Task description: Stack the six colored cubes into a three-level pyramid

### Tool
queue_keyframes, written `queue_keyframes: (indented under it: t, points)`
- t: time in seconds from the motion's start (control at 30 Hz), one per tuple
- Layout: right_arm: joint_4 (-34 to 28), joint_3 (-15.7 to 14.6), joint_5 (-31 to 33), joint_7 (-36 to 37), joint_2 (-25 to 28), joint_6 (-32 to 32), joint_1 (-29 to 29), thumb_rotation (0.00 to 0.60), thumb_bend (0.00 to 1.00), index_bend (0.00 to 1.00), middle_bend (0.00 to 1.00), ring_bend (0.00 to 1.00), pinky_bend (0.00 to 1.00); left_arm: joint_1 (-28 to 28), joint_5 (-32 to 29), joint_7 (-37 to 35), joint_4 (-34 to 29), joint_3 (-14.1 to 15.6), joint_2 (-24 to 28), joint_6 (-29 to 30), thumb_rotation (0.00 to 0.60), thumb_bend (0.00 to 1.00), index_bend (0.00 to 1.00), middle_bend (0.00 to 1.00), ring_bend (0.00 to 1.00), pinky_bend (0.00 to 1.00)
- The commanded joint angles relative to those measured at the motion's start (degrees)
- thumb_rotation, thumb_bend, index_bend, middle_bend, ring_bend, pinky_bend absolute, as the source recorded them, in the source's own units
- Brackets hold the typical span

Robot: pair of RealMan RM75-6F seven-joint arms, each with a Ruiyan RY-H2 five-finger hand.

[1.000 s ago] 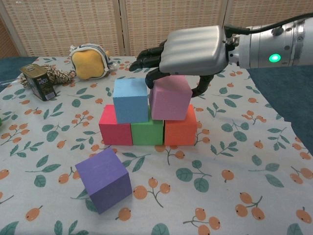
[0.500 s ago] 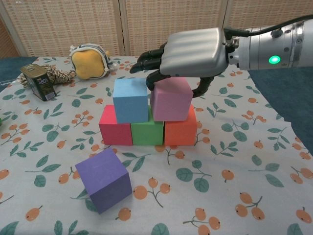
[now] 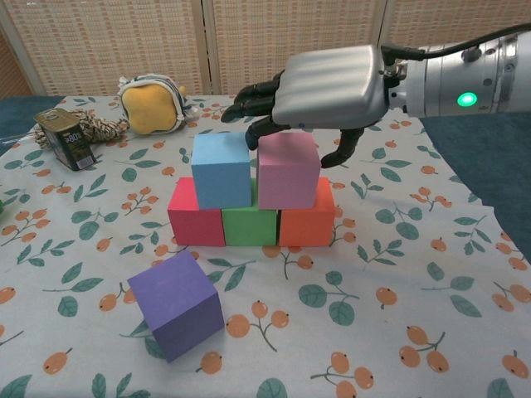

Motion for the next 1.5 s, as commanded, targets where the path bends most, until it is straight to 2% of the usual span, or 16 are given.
queue_keyframes:
  t: [0.03,0.47,0.63,0.77,0.97,1.07,1.3,1.5]
  points:
    - [-0.1,0.2,0.1,0.0,0.1,0.3,-0.2,0.600,0.09,0.23,0.00,0.01,0.36,0.0,0.0,0.0,-0.1,0.0,0.0,0.1,0.600,0.35,0.00,0.00,0.00,0.11]
    - [-0.6,1.6,0.7,2.1,1.5,4.5,-2.0,0.600,0.07,0.21,0.00,0.01,0.38,0.1,0.3,0.3,-0.4,0.1,0.0,0.4,0.600,0.35,0.00,0.00,0.00,0.12]
    - [-2.7,1.7,-0.4,4.1,2.3,7.8,-3.0,0.600,0.07,0.21,0.00,0.01,0.38,0.3,0.5,0.3,-0.7,0.1,0.2,1.1,0.600,0.35,0.00,0.00,0.00,0.12]
    - [-6.8,1.4,-1.8,5.1,3.6,9.8,-3.6,0.600,0.07,0.20,0.00,0.01,0.38,0.4,0.6,0.2,-0.8,0.1,0.3,1.1,0.600,0.35,0.00,0.00,0.00,0.12]
    - [-18.1,1.0,0.7,2.2,6.7,5.7,-4.5,0.600,0.03,0.17,0.00,0.00,0.33,0.6,0.9,-0.3,-0.3,0.1,-0.1,1.4,0.600,0.35,0.00,0.00,0.00,0.12]
    - [-22.9,1.4,3.5,0.0,7.1,1.9,-4.4,0.600,0.00,0.12,0.00,0.00,0.29,0.6,1.0,-0.6,-0.1,0.2,-0.1,1.3,0.600,0.35,0.00,0.00,0.00,0.12]
    - [-30.0,4.2,17.6,-10.2,4.4,-9.0,-3.0,0.579,0.00,0.10,0.00,0.00,0.22,0.5,1.0,-1.0,0.2,0.2,-0.1,0.9,0.600,0.35,0.00,0.00,0.00,0.12]
    - [-34.1,5.5,29.7,-19.1,1.7,-11.7,-1.4,0.541,0.00,0.11,0.00,0.00,0.21,0.8,1.0,-1.3,-0.1,0.1,0.2,1.3,0.600,0.35,0.00,0.00,0.00,0.12]
